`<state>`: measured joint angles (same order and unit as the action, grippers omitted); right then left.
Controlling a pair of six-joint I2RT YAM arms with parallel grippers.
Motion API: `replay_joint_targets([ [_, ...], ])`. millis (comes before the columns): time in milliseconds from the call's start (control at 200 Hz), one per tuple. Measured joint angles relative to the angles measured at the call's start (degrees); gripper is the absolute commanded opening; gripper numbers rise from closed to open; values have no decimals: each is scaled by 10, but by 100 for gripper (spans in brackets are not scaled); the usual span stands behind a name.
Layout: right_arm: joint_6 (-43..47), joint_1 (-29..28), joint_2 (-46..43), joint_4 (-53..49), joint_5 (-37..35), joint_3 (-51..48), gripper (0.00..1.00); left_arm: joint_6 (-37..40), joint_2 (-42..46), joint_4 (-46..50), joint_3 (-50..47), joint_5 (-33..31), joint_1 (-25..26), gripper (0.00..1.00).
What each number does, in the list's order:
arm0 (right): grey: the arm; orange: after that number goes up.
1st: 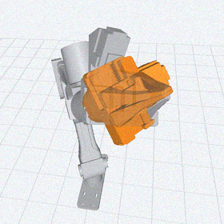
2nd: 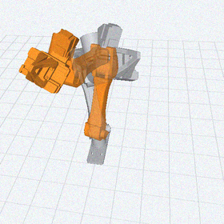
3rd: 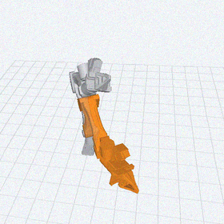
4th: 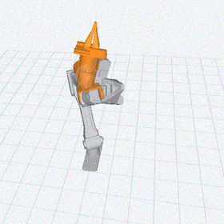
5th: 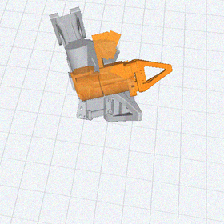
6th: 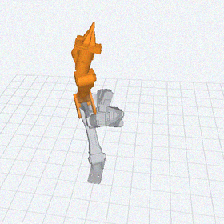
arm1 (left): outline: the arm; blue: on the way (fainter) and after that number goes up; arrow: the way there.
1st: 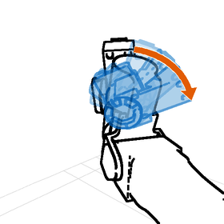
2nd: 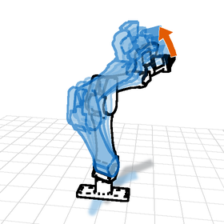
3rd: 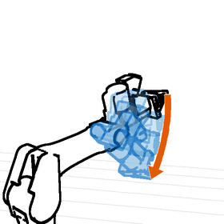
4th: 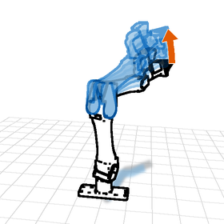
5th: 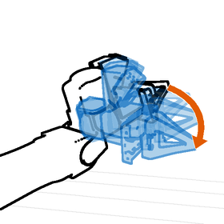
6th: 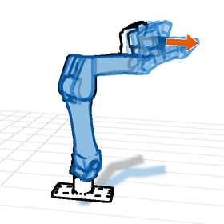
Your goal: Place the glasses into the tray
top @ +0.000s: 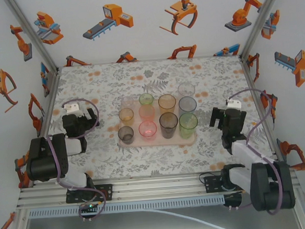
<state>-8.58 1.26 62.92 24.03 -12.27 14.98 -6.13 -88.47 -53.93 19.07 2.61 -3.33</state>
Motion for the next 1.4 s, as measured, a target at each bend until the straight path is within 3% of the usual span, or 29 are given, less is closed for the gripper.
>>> replay_joint_targets([
  [140,-22,52,76,91,43,0,100,0,0,3,0,0,0,97],
  [325,-25,64,170,196,89,9,100,0,0,9,1,0,0,97],
  [511,-13,66,210,226,151,32,100,0,0,11,1,0,0,97],
  [611,-1,66,251,309,194,24,100,0,0,12,1,0,0,97],
  [741,7,65,264,313,222,22,99,0,0,13,1,0,0,97],
  [1402,9,54,264,292,186,42,99,13,0,47,24,-17,21,97],
])
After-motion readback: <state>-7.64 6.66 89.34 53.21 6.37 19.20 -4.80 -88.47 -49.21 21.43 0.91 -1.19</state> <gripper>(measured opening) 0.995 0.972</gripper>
